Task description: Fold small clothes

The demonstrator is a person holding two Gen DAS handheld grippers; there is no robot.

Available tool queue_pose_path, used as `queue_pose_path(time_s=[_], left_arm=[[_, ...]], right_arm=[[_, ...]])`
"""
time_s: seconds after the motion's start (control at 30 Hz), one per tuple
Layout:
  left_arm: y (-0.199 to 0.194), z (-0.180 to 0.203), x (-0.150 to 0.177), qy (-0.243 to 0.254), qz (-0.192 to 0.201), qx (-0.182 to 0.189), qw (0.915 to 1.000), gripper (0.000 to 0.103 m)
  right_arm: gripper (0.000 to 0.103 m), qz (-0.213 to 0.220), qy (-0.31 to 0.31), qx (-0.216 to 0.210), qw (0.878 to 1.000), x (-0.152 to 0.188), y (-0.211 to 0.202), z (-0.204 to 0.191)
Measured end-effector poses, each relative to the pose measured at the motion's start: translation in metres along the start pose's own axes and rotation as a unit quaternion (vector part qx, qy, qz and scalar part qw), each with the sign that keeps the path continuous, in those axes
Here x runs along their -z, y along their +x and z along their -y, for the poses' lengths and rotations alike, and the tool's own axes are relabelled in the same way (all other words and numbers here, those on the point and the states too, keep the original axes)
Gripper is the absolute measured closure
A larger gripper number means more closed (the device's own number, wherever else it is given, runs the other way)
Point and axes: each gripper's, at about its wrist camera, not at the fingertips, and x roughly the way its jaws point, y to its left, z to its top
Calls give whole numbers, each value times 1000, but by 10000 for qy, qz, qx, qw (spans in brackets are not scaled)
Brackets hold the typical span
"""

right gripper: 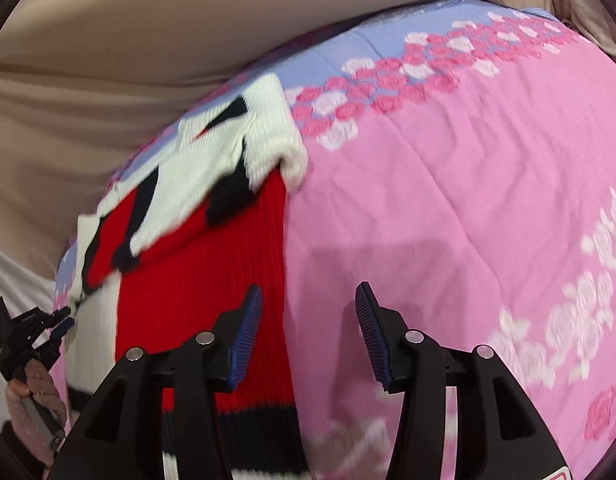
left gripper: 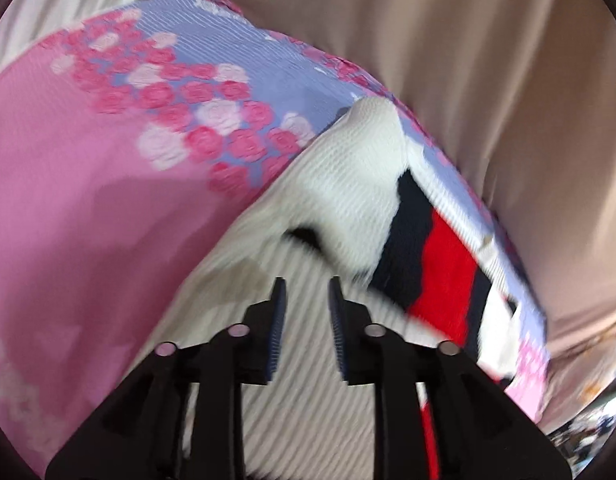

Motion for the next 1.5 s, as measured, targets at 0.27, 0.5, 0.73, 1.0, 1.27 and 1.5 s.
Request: queue_pose_path(time_s=[0.27, 0.5, 0.73, 1.0, 1.27, 1.5], left_arm=[[-47, -42, 59, 96, -413, -389, 9983, 71], [-97, -75, 124, -163, -667, -455, 9966, 68], [-132, -89, 148, -538, -368, -700, 9954, 65], [-117, -24, 92, -63, 42, 143, 9999, 62], [-22, 36, 16, 298, 170, 12, 9994, 56], [28, 34, -9, 267, 264, -455, 9983, 56]], right_arm=[[53, -578, -354, -146, 9976, 70, -31, -7], [48, -1137, -711, -276, 9906, 137, -71, -9], [47, -1235, -863, -454, 9875, 157, -79, -15], [47, -254, -852, -456, 9950, 68, -70, -34], [47, 506, -855, -217, 9948, -64, 2, -73], [65, 265, -922, -67, 9954, -114, 66, -74]])
